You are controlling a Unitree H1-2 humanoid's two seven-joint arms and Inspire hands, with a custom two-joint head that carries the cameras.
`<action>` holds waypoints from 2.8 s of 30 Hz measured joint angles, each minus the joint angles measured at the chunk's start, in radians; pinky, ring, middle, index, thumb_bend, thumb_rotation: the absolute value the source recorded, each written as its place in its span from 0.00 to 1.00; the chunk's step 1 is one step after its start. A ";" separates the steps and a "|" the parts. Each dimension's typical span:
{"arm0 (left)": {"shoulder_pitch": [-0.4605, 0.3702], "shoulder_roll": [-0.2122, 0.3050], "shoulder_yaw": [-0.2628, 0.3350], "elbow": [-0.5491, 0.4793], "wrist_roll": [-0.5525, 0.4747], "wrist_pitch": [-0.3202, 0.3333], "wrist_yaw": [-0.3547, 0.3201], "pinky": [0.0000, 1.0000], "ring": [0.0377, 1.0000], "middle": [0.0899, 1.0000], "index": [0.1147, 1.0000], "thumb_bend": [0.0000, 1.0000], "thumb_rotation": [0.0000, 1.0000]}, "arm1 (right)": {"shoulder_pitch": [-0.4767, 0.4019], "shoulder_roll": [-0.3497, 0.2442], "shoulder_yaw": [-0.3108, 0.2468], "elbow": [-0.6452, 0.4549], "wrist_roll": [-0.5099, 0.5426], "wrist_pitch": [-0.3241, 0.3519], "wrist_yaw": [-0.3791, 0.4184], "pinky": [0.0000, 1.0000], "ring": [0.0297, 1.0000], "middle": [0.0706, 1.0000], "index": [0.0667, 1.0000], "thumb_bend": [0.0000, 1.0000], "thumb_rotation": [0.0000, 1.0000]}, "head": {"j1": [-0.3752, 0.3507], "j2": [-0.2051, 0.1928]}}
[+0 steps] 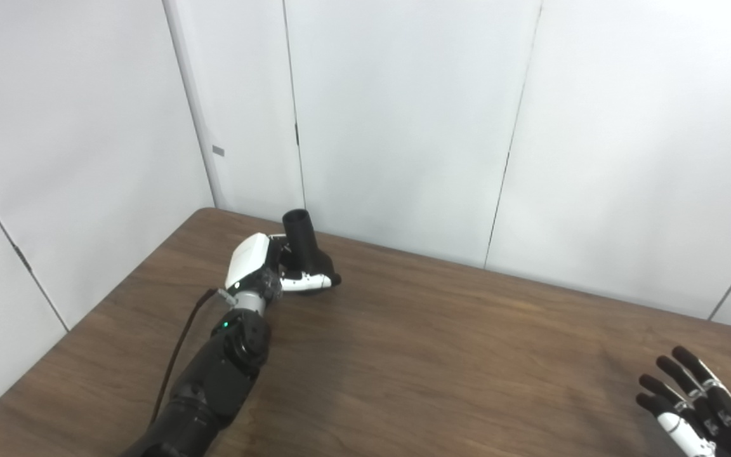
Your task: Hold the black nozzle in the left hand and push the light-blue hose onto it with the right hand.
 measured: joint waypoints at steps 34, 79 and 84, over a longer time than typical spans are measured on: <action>-0.017 -0.097 -0.474 0.014 0.307 -0.555 0.133 0.89 0.66 0.43 0.42 0.53 0.00 | -0.022 0.037 0.012 0.200 -0.009 -0.191 0.039 0.59 0.69 0.79 0.75 0.59 0.10 | -0.302 0.071; -0.112 -0.115 -0.693 0.095 0.096 -0.590 0.080 0.54 0.62 0.48 0.39 0.52 0.00 | -0.278 -0.569 -0.128 -0.108 -0.435 0.159 0.165 0.64 0.69 0.79 0.79 0.79 0.17 | -0.865 -0.064; -0.122 -0.109 -0.717 0.107 0.081 -0.590 0.098 0.54 0.61 0.44 0.41 0.52 0.00 | -0.277 -0.602 -0.103 -0.009 -0.439 0.160 0.233 0.73 0.80 0.86 0.85 0.87 0.19 | -0.880 -0.078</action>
